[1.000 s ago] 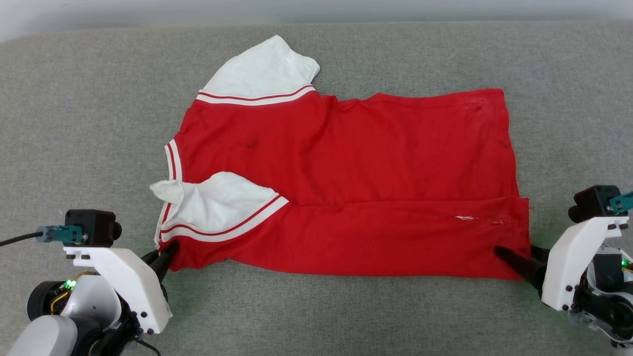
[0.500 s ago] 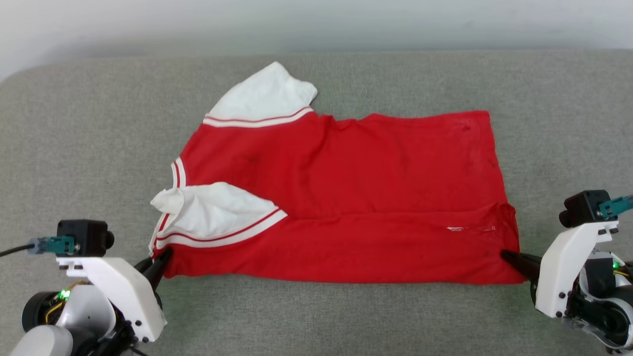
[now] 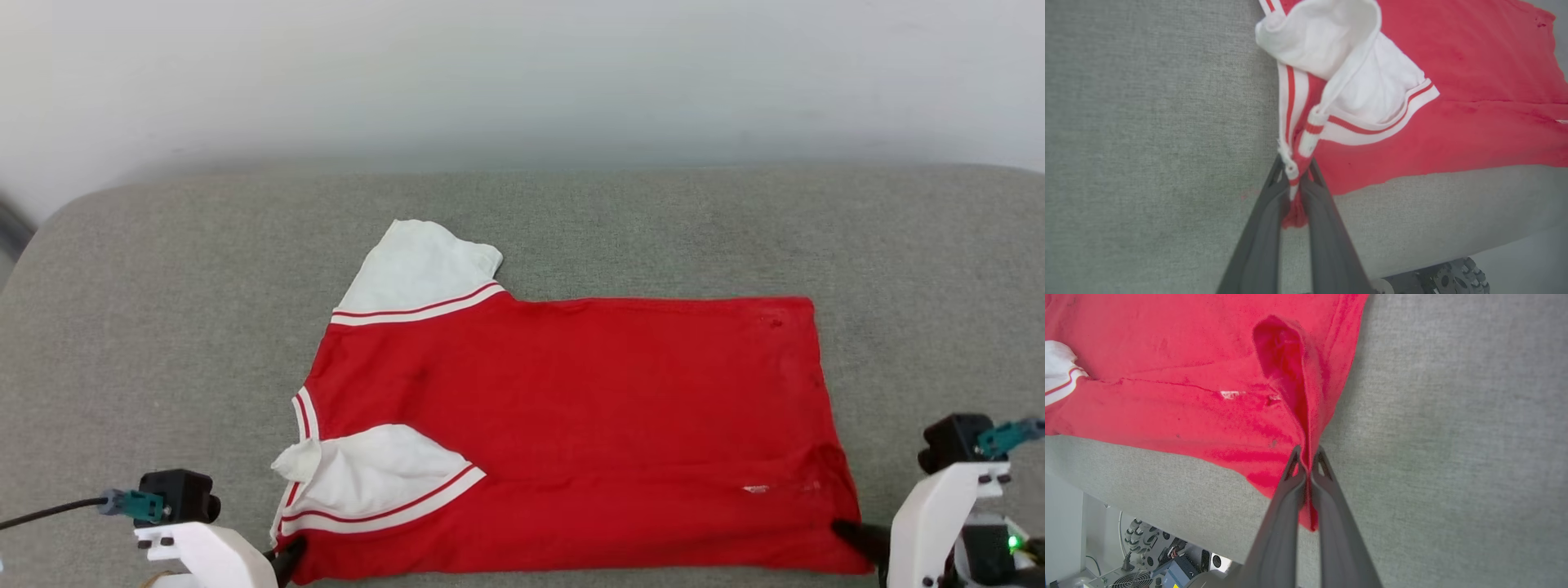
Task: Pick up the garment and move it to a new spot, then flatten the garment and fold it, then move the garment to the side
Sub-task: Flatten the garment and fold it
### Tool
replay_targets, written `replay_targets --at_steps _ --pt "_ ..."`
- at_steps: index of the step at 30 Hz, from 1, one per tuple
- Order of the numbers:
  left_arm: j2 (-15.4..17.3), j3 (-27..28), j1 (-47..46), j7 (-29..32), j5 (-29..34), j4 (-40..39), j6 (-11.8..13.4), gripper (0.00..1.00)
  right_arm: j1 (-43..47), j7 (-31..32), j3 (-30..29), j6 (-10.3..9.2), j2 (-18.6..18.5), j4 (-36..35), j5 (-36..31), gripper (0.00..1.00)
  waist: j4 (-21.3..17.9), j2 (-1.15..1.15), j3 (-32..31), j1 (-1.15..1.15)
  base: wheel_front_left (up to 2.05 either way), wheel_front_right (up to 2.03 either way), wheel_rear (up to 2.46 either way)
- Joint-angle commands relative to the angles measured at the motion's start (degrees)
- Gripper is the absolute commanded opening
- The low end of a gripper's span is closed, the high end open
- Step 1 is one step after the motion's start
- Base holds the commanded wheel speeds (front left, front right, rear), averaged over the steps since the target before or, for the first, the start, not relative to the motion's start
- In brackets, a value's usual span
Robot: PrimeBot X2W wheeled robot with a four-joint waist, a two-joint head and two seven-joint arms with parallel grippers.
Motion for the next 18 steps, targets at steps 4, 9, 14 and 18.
replay_targets --at_steps 4,9,14,18 --pt "-2.18 -0.21 -1.1 -2.3 -0.37 2.9 -0.81 1.0 2.29 -3.38 0.13 -0.02 1.26 0.23 -1.01 1.0 0.0 0.0 0.14 0.0 0.0 0.0 0.0" --pt "-3.38 0.7 -3.81 -6.82 1.53 4.73 -1.16 1.0 2.69 -13.9 0.85 -0.02 1.49 -1.27 -3.24 1.0 -0.83 0.0 0.05 0.0 0.0 0.0 0.0" --pt "-3.33 2.14 -6.87 -11.9 5.15 4.48 0.18 1.0 1.06 -25.98 0.35 -0.02 1.81 -2.84 -7.71 1.0 -2.38 0.0 -0.11 0.0 0.0 0.0 0.0" --pt "-3.63 2.43 -10.45 -15.64 8.37 4.04 1.03 1.0 -0.82 -33.67 -0.28 -0.02 2.49 -4.24 -11.29 1.0 -3.57 0.0 0.74 0.0 0.0 0.0 0.0"
